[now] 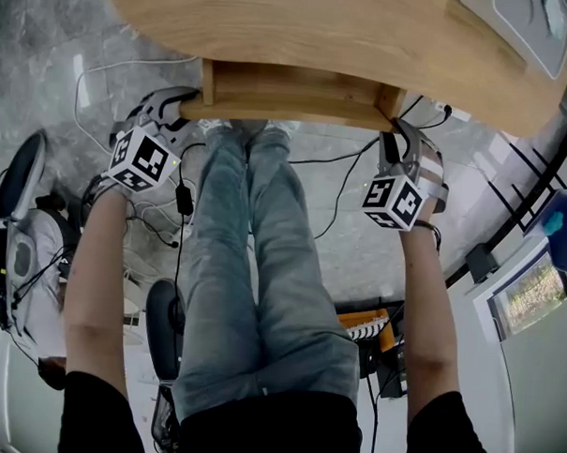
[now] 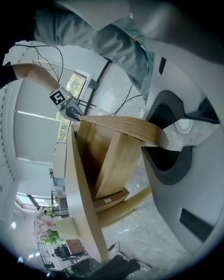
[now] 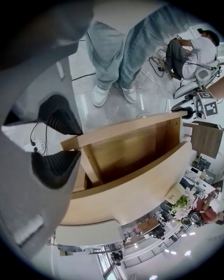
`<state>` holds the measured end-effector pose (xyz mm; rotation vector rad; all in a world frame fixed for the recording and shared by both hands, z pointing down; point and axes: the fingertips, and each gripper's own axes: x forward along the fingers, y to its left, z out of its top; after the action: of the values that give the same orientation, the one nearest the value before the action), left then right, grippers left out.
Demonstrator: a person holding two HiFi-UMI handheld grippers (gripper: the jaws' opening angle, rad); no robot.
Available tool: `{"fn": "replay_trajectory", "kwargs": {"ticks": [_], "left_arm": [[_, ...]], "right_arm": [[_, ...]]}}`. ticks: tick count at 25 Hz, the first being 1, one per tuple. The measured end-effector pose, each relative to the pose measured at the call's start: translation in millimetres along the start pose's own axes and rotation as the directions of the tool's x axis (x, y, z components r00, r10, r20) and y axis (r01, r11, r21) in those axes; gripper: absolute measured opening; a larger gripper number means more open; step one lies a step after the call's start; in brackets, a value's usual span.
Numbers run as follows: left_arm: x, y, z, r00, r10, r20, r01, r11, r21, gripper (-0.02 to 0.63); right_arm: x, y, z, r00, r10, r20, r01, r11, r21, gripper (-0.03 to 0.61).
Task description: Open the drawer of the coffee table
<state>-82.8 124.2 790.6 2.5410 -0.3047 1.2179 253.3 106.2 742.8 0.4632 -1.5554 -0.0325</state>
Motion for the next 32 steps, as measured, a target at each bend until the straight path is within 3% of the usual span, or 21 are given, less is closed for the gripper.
{"fn": "replay_trajectory", "kwargs": {"ticks": [17, 26, 32], "left_arm": [[5, -63, -34, 0.996, -0.062, -0.065, 0.062, 0.998, 0.006, 0.123], [19, -68, -51, 0.989, -0.073, -0.130, 0.083, 0.994, 0.073, 0.123], [19, -64, -39, 0.990, -0.035, -0.137, 0.043, 0.997, 0.057, 0.124]], "right_arm": [[-8, 63, -17, 0.998, 0.056, -0.042, -0.056, 0.998, -0.019, 0.101], [3, 81, -20, 0.994, 0.078, -0.073, -0.079, 0.997, -0.019, 0.101], [5, 82, -24, 0.994, 0.069, -0.089, -0.071, 0.997, -0.025, 0.104]]}}
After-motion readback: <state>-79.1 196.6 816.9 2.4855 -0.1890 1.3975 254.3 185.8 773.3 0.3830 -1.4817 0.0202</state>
